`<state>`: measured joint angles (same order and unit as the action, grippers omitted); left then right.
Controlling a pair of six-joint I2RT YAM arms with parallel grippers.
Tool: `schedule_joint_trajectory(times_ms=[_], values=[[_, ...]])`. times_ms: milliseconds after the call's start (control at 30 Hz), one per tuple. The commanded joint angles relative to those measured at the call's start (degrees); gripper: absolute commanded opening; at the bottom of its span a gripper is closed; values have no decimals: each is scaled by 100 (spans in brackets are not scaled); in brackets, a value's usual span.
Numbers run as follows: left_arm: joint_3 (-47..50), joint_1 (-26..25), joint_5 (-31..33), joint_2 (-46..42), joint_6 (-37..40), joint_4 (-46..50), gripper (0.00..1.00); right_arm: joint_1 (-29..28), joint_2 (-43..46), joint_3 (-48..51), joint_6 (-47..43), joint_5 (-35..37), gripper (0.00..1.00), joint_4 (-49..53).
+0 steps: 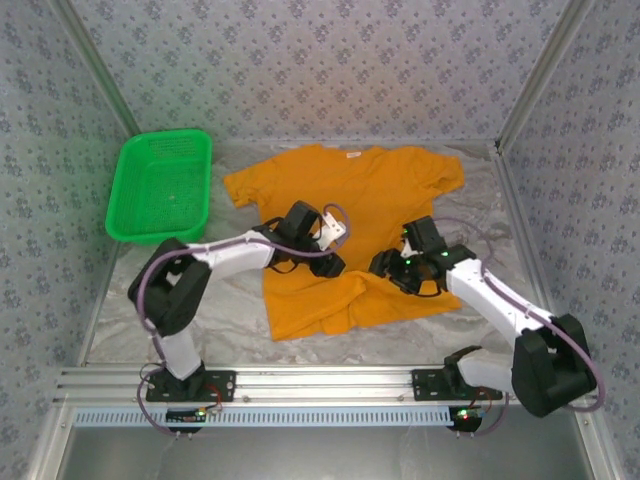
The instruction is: Fold the inside-out t-shirt
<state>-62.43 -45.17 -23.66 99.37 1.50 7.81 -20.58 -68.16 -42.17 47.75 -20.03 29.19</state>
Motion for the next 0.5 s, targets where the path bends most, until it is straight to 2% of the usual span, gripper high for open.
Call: schedule_joint_trajectory(times_ms=[0,167,233,333,400,433,467], values=[[-90,-849,1077,-251,353,477,46,554,329,166,21,-181,60,488],[-238,-1777,3024,158,302,302,56,1485,529,302,-155,-497,60,500],[-444,-1945,3475,414,265,436,56,1646,549,324,-199,-524,60,500],[-469,-2095,3963,638,306,460,56,1783,517,341,-243,-632,60,483],[-523,-2143,4042,761,362,580,55,1805,514,334,-273,-661,60,472],[-536,-2161,4126,816,354,585,52,1811,531,344,-270,-648,60,474],[-541,-2161,4147,852,351,568,44,1809,568,382,-251,-620,60,459]])
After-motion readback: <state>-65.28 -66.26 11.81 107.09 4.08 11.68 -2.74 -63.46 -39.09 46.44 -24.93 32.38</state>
